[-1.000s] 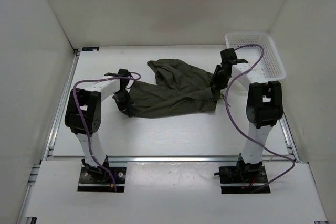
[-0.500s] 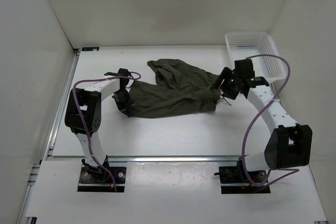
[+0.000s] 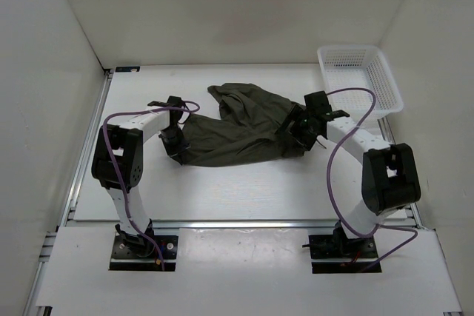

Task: Fold and stack the shorts
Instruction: Flatten the shorts out

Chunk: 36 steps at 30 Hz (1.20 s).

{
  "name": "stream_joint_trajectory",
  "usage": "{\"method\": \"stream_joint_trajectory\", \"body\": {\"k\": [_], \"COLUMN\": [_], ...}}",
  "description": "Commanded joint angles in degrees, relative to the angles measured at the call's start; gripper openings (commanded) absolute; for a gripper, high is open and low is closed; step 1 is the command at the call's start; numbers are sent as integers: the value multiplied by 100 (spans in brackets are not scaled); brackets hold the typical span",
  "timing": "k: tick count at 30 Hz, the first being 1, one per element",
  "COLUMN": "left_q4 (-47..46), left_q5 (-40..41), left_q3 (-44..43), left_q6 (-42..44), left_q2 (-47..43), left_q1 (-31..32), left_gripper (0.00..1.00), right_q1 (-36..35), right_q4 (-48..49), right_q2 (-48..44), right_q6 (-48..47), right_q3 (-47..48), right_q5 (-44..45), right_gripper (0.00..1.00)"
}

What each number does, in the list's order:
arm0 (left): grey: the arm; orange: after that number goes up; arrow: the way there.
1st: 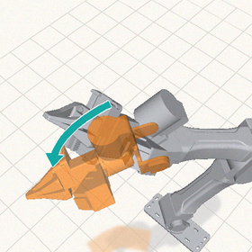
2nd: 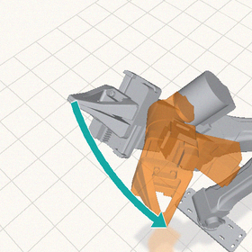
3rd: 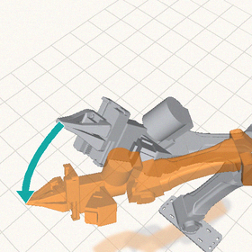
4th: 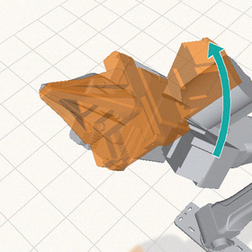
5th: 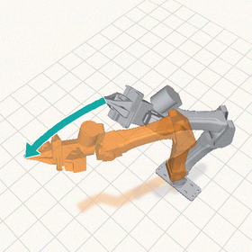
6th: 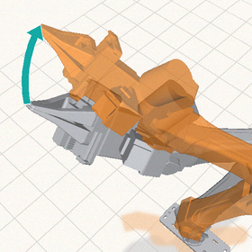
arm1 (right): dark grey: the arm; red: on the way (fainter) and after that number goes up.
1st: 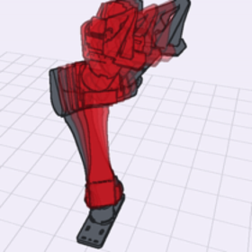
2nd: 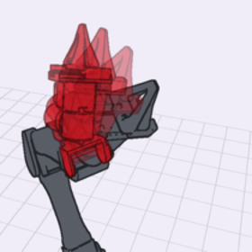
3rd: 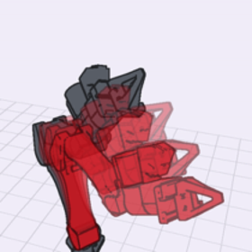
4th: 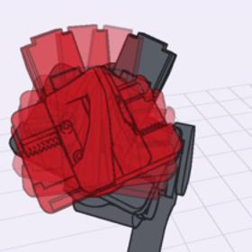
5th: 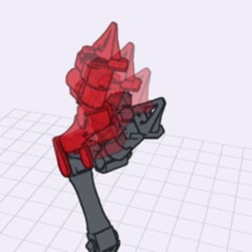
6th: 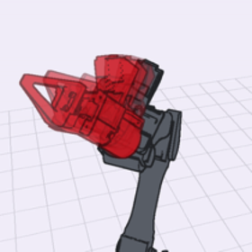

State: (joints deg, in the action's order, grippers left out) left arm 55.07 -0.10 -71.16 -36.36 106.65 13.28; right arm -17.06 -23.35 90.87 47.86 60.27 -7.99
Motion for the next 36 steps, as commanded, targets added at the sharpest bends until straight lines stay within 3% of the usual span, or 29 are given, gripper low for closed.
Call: {"method": "stream_joint_trajectory", "body": {"k": [1, 9, 21, 32, 36], "left_q4": [4, 4, 4, 4, 109], "left_q5": [168, 221, 274, 274, 274], "left_q3": [-162, -109, -56, -56, -249], "left_q6": [68, 68, 68, 68, 68], "left_q2": [-83, -83, -83, -83, -145], "left_q1": [52, 52, 52, 52, 52], "left_gripper": [10, 10, 10, 10, 10], "right_q1": [-8, -8, -8, -8, -8], "right_q4": [357, 542, 542, 236, -239], "right_q2": [255, 484, 783, 494, 265], "right_q6": [311, 374, 426, 119, -214], "right_q3": [310, 371, 486, 486, 923], "right_q5": [253, 509, 852, 1168, 1238], "right_gripper": [86, 78, 44, 0, 0]}}
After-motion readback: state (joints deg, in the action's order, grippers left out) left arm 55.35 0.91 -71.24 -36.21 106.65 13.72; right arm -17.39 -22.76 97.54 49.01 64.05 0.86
